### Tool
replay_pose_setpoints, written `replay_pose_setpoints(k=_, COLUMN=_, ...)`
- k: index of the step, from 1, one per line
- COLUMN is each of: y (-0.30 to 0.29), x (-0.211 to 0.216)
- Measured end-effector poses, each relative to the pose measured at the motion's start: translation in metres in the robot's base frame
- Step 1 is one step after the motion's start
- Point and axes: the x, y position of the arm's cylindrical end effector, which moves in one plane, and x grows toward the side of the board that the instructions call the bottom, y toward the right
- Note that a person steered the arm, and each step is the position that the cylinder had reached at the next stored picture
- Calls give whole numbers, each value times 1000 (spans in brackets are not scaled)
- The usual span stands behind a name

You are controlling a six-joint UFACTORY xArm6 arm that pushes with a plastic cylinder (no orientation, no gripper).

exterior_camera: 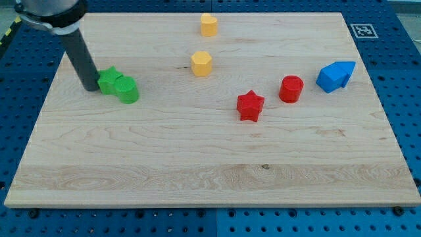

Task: Push the green star towards the top side

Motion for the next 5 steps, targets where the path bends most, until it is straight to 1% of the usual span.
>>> replay_pose_setpoints(k=2, y=44, x=2)
replay_pose_setpoints(k=3, y=44, x=14)
replay_pose_setpoints(k=4, y=46, x=40)
replay_pose_setpoints(k=5, y=68, x=40)
